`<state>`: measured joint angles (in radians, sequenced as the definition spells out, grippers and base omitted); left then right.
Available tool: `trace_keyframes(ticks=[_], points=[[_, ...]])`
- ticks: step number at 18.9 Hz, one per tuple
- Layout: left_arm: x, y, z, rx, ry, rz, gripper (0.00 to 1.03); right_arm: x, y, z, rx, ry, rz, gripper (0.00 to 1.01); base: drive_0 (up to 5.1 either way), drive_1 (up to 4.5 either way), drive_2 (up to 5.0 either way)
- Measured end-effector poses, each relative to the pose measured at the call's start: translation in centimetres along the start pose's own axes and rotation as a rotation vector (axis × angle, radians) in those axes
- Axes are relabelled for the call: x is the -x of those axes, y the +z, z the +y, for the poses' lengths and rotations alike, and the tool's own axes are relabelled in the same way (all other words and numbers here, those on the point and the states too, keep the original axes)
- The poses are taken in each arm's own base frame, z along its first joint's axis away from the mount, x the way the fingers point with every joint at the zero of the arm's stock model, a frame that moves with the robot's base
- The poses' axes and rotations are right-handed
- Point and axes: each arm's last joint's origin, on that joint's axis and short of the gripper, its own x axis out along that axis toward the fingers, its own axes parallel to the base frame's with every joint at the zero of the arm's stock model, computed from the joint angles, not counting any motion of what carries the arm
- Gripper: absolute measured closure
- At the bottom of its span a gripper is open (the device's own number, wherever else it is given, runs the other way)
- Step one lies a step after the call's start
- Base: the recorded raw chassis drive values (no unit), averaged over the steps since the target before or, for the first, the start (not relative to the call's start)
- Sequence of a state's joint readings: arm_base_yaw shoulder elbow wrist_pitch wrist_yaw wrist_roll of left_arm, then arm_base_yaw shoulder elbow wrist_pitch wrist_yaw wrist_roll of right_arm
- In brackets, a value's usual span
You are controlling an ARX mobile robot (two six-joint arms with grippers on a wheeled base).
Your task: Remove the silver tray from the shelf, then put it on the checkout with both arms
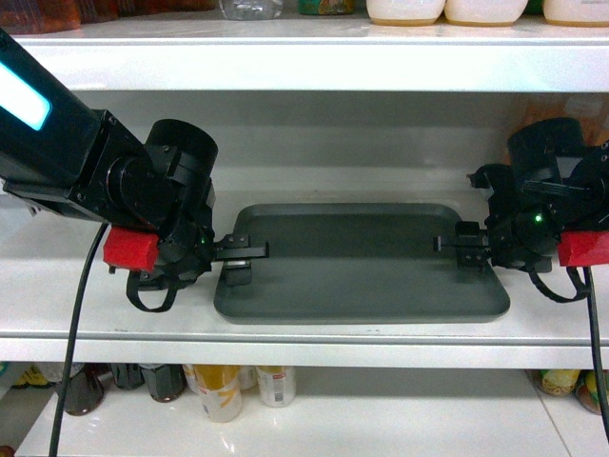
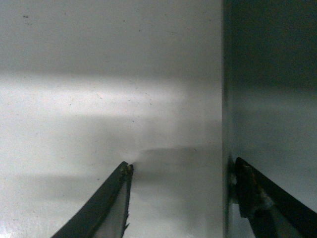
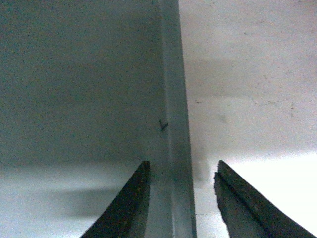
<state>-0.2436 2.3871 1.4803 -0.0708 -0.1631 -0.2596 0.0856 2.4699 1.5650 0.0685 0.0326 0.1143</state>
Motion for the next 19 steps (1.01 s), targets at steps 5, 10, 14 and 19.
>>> trace_keyframes(ticks=[5,10,14,19], points=[[0.2,-1.1,-1.0,-0.006,-0.021,0.009,0.95,0.9,-1.0,0.0,-0.009,0.039,0.02,0.97,0.0,0.0,0.0],[1.3,-2.4,-0.7,0.026,-0.052,-0.002,1.0,2.0,-2.1,-0.1,-0.035,0.039,0.021,0.97,0.0,0.0,0.0],[3.7,-4.8,-0.2,0.024,-0.045,-0.02,1.0,5.2,-4.2,0.3,-0.062,0.055,0.0,0.97,0.0,0.0,0.0],[8.9,-6.8,1.0,0.038,-0.052,-0.066,1.0,11.5,-4.7,0.7,-0.104,0.095,-0.104,0.98,0.0,0.0,0.0]])
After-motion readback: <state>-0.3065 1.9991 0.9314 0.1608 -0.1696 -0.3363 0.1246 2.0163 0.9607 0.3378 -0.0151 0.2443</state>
